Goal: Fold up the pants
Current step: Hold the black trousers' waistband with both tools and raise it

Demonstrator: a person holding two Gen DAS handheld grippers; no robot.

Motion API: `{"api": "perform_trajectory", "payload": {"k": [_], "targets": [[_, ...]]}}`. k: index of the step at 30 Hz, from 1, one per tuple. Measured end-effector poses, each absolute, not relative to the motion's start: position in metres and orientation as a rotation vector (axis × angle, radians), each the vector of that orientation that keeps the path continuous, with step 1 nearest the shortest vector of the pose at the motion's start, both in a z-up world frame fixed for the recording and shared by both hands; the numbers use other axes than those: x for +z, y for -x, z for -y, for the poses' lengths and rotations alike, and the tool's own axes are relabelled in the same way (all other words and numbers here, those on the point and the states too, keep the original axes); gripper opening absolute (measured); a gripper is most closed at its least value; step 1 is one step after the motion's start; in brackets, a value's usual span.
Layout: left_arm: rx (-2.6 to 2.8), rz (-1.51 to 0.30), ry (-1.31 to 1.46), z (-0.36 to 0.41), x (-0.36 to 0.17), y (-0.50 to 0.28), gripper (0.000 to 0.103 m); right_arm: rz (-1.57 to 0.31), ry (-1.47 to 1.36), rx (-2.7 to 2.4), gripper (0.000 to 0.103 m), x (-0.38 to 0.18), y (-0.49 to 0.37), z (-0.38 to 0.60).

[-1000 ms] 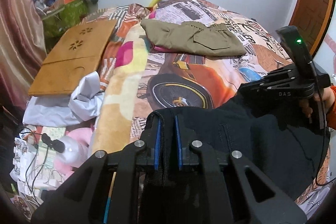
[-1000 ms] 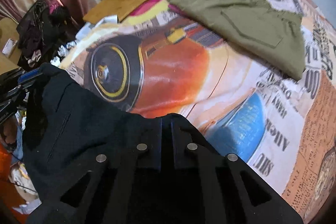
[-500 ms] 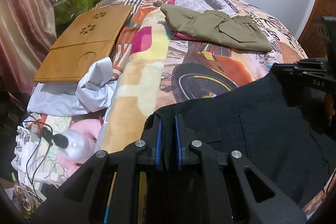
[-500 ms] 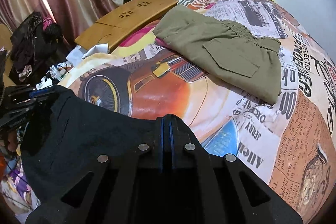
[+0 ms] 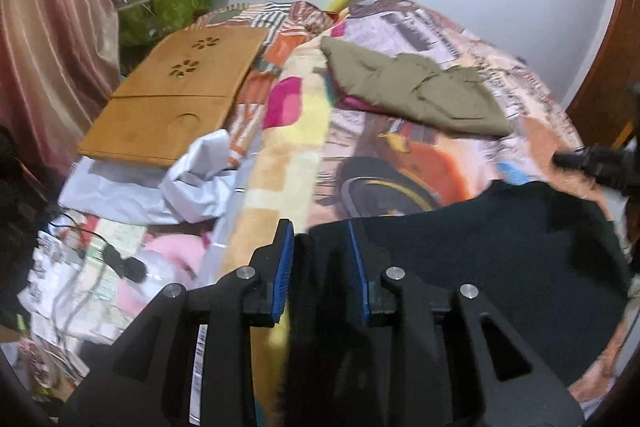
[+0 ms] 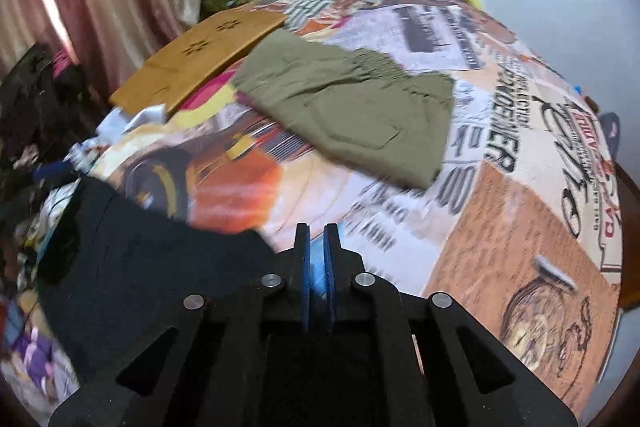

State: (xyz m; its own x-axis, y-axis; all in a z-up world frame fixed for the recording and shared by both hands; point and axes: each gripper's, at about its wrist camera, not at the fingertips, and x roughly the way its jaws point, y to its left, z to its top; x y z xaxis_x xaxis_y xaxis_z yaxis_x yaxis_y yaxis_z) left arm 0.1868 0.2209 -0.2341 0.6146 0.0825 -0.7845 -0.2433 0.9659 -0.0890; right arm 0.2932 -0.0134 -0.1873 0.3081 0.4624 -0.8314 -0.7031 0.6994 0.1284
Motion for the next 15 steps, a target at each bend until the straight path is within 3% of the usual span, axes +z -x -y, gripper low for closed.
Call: {"api": "perform_trajectory", "payload": {"k": [9,15], "targets": [[0.088,-1.038,0.168,-0.169,-0.279,-0.195,0.031,-1.073,0.362,0.889,0.016,-0.235,-0.236,0.000],[0.115,-1.056,0.189,-0.174,-0.281,-0.185,0.031,-1.058,0.319,0.843,0.016,-0.219,-0.234,0.035]]}}
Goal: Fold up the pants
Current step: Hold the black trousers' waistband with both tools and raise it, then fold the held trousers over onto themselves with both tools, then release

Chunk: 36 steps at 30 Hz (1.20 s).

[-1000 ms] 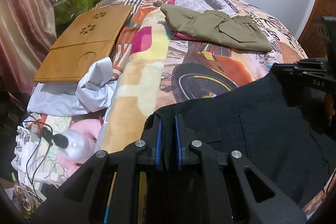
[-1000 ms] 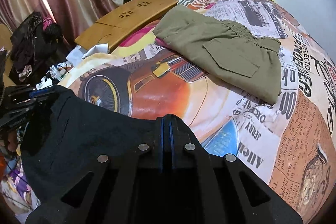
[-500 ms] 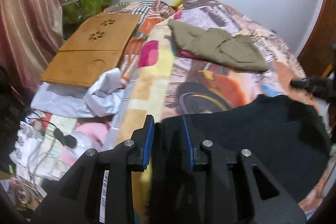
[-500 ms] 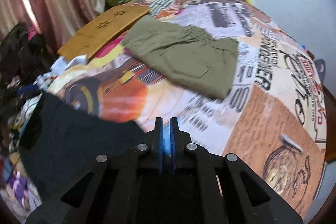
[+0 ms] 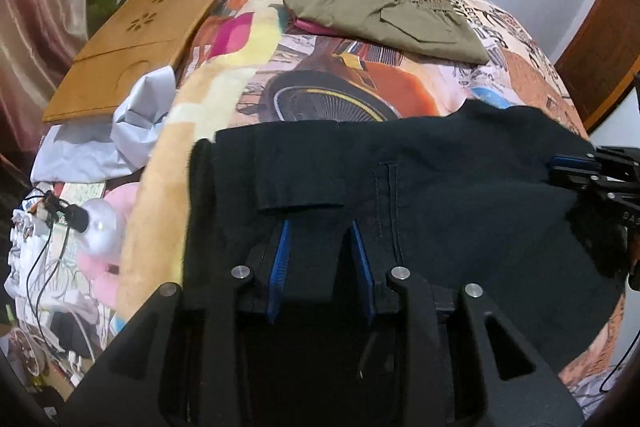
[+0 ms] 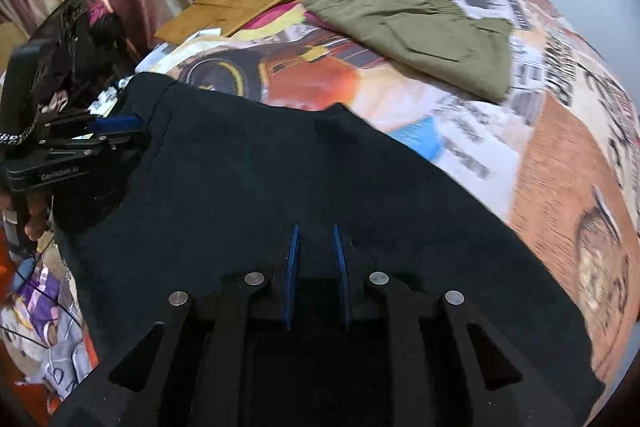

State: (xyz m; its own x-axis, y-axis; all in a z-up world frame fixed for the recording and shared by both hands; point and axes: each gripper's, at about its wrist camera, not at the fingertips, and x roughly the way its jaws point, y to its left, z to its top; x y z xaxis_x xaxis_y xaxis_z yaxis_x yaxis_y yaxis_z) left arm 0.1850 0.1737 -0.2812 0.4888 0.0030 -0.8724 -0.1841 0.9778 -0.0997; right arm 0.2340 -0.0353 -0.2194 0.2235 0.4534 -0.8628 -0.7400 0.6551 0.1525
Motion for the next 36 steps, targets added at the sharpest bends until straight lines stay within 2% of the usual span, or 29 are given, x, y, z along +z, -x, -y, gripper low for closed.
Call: {"api": "perform_trajectory", "payload": {"k": [3,5,7,9,12,23,26,28,36], "targets": [[0.103,-1.029,0.189,-0.169,-0.262,-0.174,0.033,-1.020,0.288,0.791,0.018,-0.199,-0.228,0.067],[0.079,-1.002,0.197,-0.161,-0.249,-0.165,0.042,-0.983,0.302,0.763,0.028,-0.186,-0.217,0.082],[0.056,-0.980,0.190,-0.148,-0.237,-0.157,0.043,-0.940,0.331,0.748,0.033,-0.175,-0.202,0.093],[0.021,-0.967,0.178,-0.128,-0.227,-0.148,0.044,-0.922,0.345,0.750,0.033,-0.168,-0.186,0.101],[-0.025,-0.954,0.160,-0.101,-0.221,-0.135,0.052,-0.910,0.340,0.783,0.033,-0.164,-0.160,0.108],[-0.152,-1.044,0.023,-0.010,-0.253,-0.106,0.053,-0.933,0.394,0.859,0.036,-0.198,-0.104,0.100],[-0.149,-1.056,-0.007,0.002,-0.263,-0.106,0.056,-0.918,0.418,0.866,0.045,-0.204,-0.101,0.096],[-0.147,-1.050,-0.031,0.006,-0.265,-0.105,0.059,-0.911,0.433,0.861,0.046,-0.205,-0.098,0.094],[-0.132,-1.020,-0.070,0.012,-0.266,-0.115,0.058,-0.941,0.381,0.881,0.046,-0.201,-0.101,0.096]]}}
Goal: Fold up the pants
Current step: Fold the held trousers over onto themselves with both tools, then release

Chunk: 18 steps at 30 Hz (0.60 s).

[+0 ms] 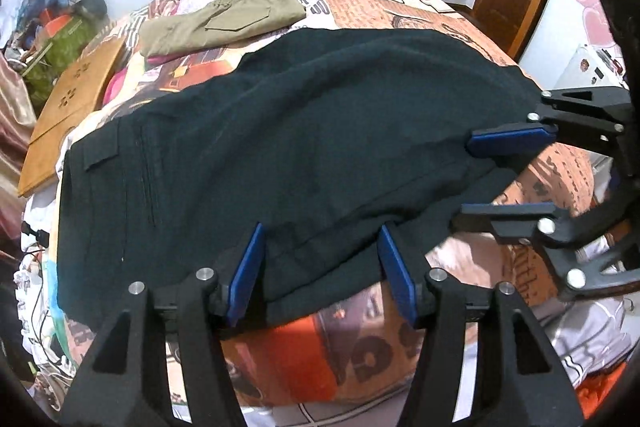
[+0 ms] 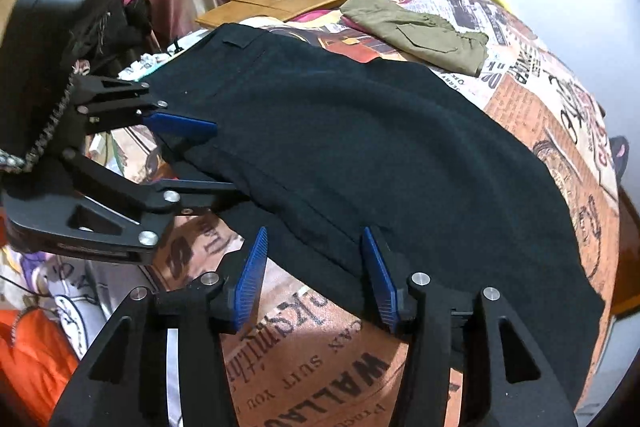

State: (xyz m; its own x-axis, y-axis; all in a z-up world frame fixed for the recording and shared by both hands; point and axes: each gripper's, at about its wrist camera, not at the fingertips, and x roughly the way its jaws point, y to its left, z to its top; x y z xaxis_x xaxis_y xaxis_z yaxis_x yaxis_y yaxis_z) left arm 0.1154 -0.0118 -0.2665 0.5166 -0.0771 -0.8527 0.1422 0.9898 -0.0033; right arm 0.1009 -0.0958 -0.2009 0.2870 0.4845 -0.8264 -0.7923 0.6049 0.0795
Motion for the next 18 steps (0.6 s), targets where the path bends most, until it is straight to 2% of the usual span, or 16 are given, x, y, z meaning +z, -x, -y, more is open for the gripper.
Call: {"api": "perform_trajectory", "payload": {"k": [7,8,9,14,18], "targets": [[-0.147,-0.977,-0.013,0.005,-0.256,-0.119,0.033,-0.928,0.356,0.886,0.046,-0.194,-0.104,0.095],[-0.159,-0.976,-0.007,0.005,-0.255,-0.119,0.024,-0.928,0.358,0.883,0.046,-0.195,-0.105,0.093],[-0.180,-0.978,0.003,0.005,-0.254,-0.119,0.020,-0.930,0.359,0.884,0.046,-0.196,-0.106,0.092],[-0.194,-0.962,-0.019,0.010,-0.246,-0.120,0.014,-0.909,0.392,0.886,0.046,-0.200,-0.107,0.083],[-0.221,-0.958,0.027,0.006,-0.237,-0.120,0.012,-0.909,0.405,0.886,0.046,-0.201,-0.107,0.080]]}}
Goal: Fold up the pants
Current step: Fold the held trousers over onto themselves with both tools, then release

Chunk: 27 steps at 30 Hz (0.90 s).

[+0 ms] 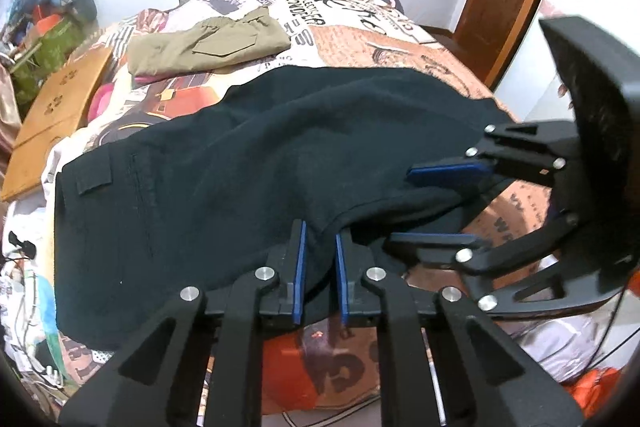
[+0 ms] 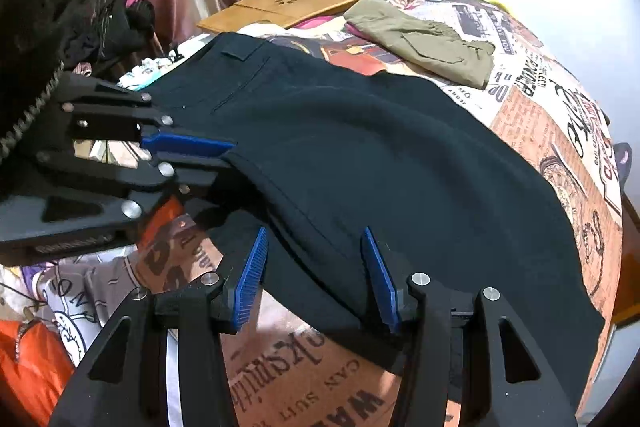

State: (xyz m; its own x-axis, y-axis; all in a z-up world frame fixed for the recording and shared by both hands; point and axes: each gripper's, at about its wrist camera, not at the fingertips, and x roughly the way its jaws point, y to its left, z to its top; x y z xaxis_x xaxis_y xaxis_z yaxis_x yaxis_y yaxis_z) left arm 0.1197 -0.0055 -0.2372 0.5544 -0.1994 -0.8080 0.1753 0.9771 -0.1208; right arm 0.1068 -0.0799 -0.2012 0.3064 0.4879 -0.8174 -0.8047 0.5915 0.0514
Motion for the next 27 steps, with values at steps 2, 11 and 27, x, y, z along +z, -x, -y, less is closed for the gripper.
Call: {"api": "perform_trajectory", "payload": {"k": [2,11,27], "targets": [[-0.234,-0.960,0.045,0.004,-0.234,-0.120,0.012,-0.898,0.406,0.885,0.046,-0.200,-0.107,0.080],[-0.264,-0.957,0.020,0.010,-0.229,-0.109,0.012,-0.878,0.347,0.906,0.013,-0.189,-0.110,0.087],[-0.299,-1.020,0.025,0.013,-0.247,-0.094,0.015,-0.952,0.398,0.931,0.019,-0.198,-0.093,0.090]]}}
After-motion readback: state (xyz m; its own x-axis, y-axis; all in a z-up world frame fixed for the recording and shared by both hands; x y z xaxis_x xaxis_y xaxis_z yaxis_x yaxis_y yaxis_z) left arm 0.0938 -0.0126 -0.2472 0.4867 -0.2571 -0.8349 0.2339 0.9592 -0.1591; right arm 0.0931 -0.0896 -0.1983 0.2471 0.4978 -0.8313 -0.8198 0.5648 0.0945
